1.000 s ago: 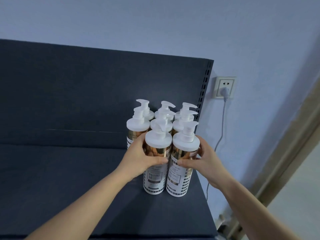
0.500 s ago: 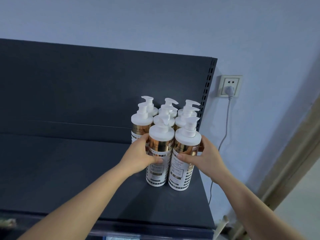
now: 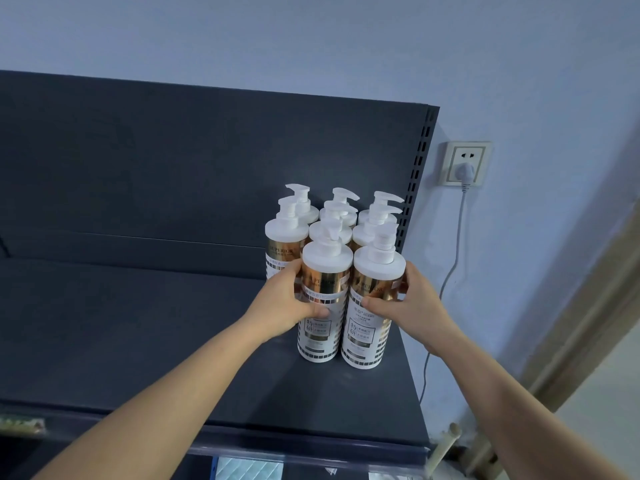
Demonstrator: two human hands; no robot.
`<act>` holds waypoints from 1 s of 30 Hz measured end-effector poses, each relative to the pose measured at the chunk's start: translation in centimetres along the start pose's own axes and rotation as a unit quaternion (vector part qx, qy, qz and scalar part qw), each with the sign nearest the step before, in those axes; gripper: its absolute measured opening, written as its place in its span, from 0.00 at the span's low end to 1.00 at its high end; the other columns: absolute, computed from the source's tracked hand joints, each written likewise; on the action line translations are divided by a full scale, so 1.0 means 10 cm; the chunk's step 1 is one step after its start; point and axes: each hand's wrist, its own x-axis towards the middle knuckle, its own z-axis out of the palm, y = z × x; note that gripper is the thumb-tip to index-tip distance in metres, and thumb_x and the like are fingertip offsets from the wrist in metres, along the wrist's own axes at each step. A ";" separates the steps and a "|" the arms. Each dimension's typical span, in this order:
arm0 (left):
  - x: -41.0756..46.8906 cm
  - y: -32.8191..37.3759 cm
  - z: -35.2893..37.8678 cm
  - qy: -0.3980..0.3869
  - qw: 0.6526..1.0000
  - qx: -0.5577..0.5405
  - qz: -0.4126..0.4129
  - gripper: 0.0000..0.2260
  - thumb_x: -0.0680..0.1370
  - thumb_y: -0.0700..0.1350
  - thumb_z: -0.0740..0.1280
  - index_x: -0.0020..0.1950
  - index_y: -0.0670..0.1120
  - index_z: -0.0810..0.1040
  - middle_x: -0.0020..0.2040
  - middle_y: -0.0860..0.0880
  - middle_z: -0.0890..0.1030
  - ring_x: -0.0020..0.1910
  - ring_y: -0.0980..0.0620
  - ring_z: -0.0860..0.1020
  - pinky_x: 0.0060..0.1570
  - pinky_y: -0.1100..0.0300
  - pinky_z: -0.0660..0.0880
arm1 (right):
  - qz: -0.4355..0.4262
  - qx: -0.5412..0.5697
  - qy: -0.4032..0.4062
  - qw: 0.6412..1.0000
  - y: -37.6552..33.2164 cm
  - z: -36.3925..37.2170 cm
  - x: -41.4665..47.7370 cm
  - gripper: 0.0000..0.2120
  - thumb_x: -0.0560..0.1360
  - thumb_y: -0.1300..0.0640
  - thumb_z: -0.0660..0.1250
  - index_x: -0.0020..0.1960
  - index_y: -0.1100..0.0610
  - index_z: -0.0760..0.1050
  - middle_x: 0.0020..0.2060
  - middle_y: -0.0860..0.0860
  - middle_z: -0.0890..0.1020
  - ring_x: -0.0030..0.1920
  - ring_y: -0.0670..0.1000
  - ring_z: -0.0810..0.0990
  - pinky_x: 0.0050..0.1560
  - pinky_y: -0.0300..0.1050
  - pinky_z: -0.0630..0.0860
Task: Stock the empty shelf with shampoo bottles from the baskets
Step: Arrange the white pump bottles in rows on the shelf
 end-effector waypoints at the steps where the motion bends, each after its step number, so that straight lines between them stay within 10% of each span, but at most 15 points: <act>1: -0.01 0.00 0.00 0.001 1.000 0.002 0.000 0.31 0.64 0.46 0.80 0.61 0.59 0.69 0.51 0.66 0.76 0.49 0.73 0.72 0.44 0.73 0.66 | 0.001 0.002 0.003 1.000 0.01 0.01 0.00 0.31 0.66 0.54 0.79 0.63 0.46 0.68 0.51 0.40 0.78 0.50 0.38 0.76 0.42 0.31 0.69; 6: -0.06 0.04 0.01 -0.002 1.000 0.014 -0.011 0.30 0.66 0.46 0.79 0.62 0.60 0.68 0.49 0.70 0.75 0.46 0.75 0.73 0.40 0.74 0.66 | 0.002 0.009 0.012 1.000 -0.02 0.06 -0.06 0.34 0.68 0.55 0.79 0.67 0.45 0.64 0.53 0.37 0.76 0.53 0.37 0.75 0.43 0.28 0.69; 9: -0.15 0.08 -0.01 -0.004 0.999 0.043 0.002 0.33 0.66 0.47 0.79 0.65 0.62 0.66 0.49 0.72 0.73 0.46 0.78 0.72 0.43 0.75 0.66 | -0.037 -0.031 0.058 0.997 -0.06 0.08 -0.16 0.45 0.66 0.49 0.80 0.75 0.47 0.58 0.69 0.45 0.70 0.68 0.46 0.70 0.63 0.36 0.67; 16: -0.48 0.05 -0.23 0.034 0.981 0.190 0.022 0.27 0.69 0.46 0.75 0.66 0.53 0.70 0.58 0.57 0.76 0.56 0.57 0.74 0.45 0.68 0.69 | -0.271 -0.147 0.222 0.925 -0.32 0.26 -0.47 0.41 0.70 0.47 0.76 0.76 0.61 0.61 0.73 0.57 0.66 0.74 0.54 0.61 0.74 0.49 0.60; 21: -0.84 -0.11 -0.60 0.049 0.935 0.347 -0.054 0.37 0.74 0.53 0.72 0.78 0.49 0.56 0.73 0.49 0.68 0.69 0.48 0.69 0.65 0.53 0.70 | -0.383 -0.169 0.137 0.898 -0.53 0.63 -0.65 0.32 0.71 0.52 0.74 0.70 0.64 0.71 0.69 0.60 0.73 0.73 0.61 0.67 0.73 0.57 0.64; 30: -1.95 -0.49 -1.48 0.068 0.850 0.489 -0.181 0.26 0.74 0.53 0.70 0.68 0.46 0.68 0.60 0.48 0.74 0.62 0.47 0.72 0.58 0.49 0.74 | -0.389 -0.286 -0.174 0.858 -0.91 1.81 -0.86 0.35 0.76 0.44 0.67 0.77 0.56 0.59 0.75 0.53 0.63 0.77 0.53 0.57 0.77 0.46 0.53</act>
